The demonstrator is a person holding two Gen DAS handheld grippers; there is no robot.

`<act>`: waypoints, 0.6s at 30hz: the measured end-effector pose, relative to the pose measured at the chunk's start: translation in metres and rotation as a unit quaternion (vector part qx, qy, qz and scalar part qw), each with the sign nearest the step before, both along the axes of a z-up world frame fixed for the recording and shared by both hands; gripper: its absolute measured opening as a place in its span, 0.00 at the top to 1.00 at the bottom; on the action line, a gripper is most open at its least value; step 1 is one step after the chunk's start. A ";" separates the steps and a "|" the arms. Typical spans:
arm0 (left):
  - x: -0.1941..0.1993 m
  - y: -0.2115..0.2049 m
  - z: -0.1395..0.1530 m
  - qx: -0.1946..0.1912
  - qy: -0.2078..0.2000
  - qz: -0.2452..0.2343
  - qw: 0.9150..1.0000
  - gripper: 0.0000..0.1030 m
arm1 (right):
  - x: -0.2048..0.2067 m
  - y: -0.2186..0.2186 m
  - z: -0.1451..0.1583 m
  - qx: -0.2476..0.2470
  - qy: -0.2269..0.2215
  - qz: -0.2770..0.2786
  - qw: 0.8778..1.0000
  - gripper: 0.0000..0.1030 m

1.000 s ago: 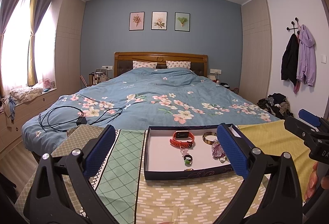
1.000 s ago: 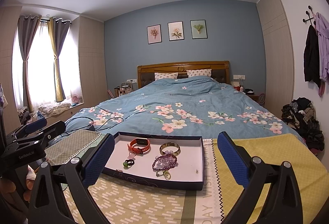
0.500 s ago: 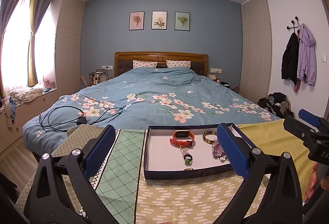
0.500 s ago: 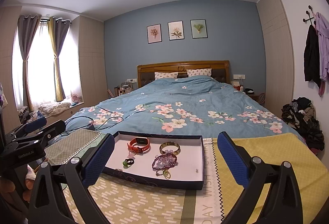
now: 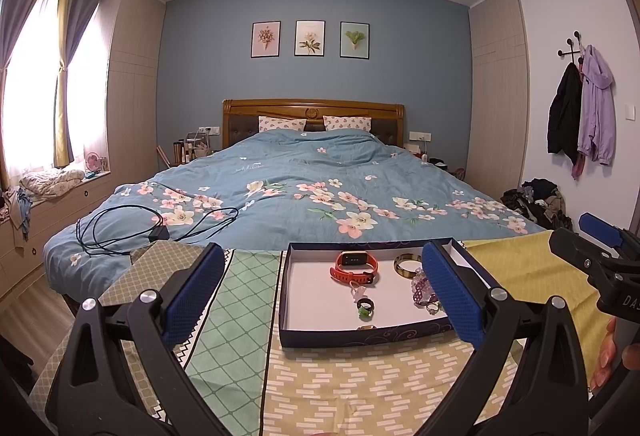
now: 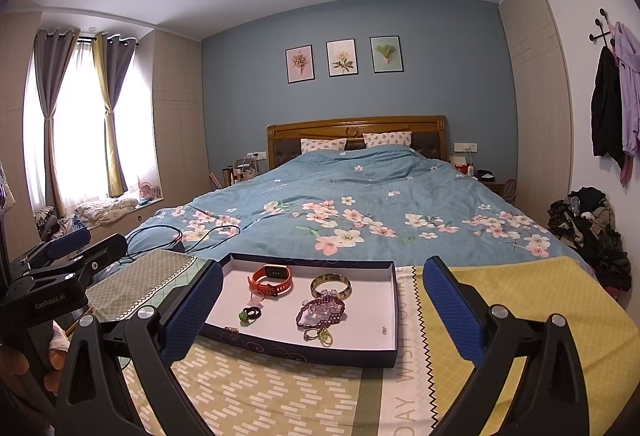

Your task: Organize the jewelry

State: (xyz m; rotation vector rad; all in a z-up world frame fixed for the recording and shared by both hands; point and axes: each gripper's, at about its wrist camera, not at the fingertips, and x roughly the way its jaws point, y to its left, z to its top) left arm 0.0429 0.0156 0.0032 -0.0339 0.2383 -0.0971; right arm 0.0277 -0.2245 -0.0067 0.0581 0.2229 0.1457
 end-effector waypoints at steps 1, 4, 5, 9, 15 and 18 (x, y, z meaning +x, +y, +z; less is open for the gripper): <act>0.000 -0.001 0.000 0.000 0.000 0.000 1.000 0.06 | 0.000 0.000 0.000 -0.001 0.000 0.000 1.000 0.06; 0.000 -0.001 0.000 0.000 0.000 0.000 1.000 0.06 | 0.000 0.000 0.000 -0.001 0.000 0.000 1.000 0.06; 0.000 -0.001 0.000 0.001 0.000 0.000 1.000 0.06 | 0.000 0.000 0.000 -0.001 0.000 0.000 1.000 0.06; 0.000 0.000 -0.001 0.000 0.001 0.000 1.000 0.06 | 0.000 0.000 0.000 0.000 0.001 0.000 1.000 0.06; -0.001 -0.001 -0.002 0.001 0.003 -0.001 1.000 0.06 | 0.001 0.000 -0.001 0.001 0.002 0.001 1.000 0.06; -0.001 -0.001 -0.002 0.001 0.003 -0.001 1.000 0.06 | 0.001 0.000 -0.002 0.000 0.002 0.000 1.000 0.06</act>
